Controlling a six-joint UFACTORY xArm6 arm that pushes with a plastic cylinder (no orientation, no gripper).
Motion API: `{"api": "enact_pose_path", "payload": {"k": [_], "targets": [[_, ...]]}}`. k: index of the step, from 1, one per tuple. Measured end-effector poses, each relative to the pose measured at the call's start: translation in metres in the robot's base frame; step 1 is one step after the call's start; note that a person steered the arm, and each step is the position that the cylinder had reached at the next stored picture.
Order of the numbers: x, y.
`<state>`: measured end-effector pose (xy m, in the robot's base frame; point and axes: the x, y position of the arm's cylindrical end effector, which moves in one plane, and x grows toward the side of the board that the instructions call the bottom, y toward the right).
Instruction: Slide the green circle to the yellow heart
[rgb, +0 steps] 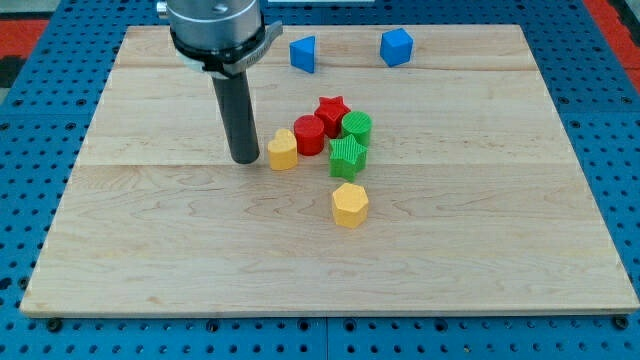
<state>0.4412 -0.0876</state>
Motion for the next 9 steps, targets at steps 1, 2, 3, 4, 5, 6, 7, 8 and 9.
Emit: {"api": "enact_pose_path", "payload": {"k": [1, 2, 3, 4, 5, 6, 7, 8, 9], "targets": [[-0.002, 0.053], [-0.002, 0.059], [-0.002, 0.059], [0.006, 0.060], [-0.024, -0.006], [-0.100, 0.053], [-0.156, 0.117], [-0.105, 0.132], [-0.067, 0.104]]}}
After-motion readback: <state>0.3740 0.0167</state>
